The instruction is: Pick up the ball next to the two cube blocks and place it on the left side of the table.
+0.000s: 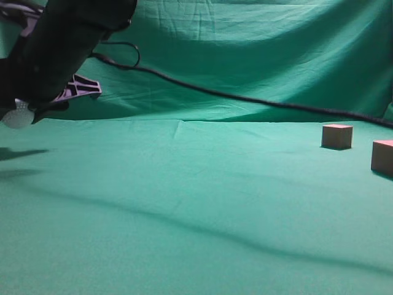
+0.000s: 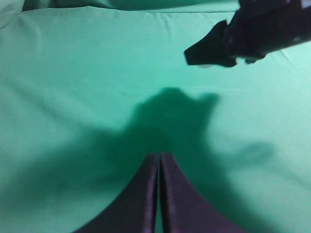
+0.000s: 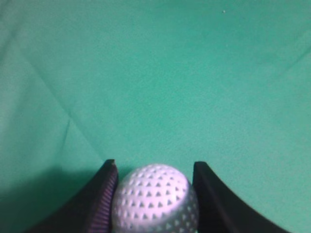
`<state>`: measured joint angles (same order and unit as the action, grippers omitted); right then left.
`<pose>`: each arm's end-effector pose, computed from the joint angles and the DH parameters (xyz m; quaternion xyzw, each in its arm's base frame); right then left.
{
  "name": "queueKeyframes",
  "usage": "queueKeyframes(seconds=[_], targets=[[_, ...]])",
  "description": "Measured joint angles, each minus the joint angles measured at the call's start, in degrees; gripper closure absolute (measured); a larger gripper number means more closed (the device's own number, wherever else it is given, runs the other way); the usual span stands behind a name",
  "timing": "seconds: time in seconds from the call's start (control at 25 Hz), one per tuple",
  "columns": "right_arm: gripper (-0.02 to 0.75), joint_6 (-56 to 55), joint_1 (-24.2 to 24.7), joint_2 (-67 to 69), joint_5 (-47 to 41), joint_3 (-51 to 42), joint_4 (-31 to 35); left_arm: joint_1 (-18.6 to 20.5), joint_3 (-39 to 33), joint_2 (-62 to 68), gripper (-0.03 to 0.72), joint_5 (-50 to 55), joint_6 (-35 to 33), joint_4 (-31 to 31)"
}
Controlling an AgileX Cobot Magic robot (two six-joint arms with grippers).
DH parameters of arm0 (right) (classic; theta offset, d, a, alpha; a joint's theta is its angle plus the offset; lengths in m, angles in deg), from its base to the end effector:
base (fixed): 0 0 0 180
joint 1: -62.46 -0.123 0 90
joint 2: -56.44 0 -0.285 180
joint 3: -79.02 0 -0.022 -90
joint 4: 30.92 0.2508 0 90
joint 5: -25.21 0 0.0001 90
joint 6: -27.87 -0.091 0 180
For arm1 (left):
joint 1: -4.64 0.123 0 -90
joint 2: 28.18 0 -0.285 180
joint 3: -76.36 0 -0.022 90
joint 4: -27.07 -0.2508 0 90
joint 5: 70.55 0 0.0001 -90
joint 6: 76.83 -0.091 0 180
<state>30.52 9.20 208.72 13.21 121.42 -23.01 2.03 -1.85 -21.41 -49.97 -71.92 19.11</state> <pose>0.3406 0.4607 0.1430 -0.3628 0.7947 0.2481 0.4187 0.0527 0.0020 0.1763 0.0210 0.7950 0.0190 0.6060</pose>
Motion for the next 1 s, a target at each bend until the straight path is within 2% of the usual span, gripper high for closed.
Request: queueKeyframes(seconds=[0.24,0.52,0.56,0.68,0.76,0.88,1.0], targets=[[0.431,0.0,0.0,1.9,1.0,0.1,0.0,0.0,0.0,0.0,0.688,0.0,0.0,0.0],[0.165,1.2,0.4,2.0,0.8,0.5,-0.4,0.0,0.0,0.0,0.688,0.0,0.0,0.0],[0.148,1.4,0.7,2.0,-0.3,1.1,-0.5,0.0,0.0,0.0,0.688,0.0,0.0,0.0],[0.162,2.0,1.9,-0.4,-6.6,3.3,-0.8,0.0,0.0,0.0,0.688,0.0,0.0,0.0],[0.162,2.4,3.0,-3.6,-13.1,5.6,-1.0,0.0,0.0,0.0,0.688,0.0,0.0,0.0],[0.304,2.6,4.7,-10.0,-25.0,8.9,-1.1,0.0,0.0,0.0,0.688,0.0,0.0,0.0],[0.510,2.8,6.3,-16.6,-39.3,11.1,-1.2,0.0,0.0,0.0,0.688,0.0,0.0,0.0]])
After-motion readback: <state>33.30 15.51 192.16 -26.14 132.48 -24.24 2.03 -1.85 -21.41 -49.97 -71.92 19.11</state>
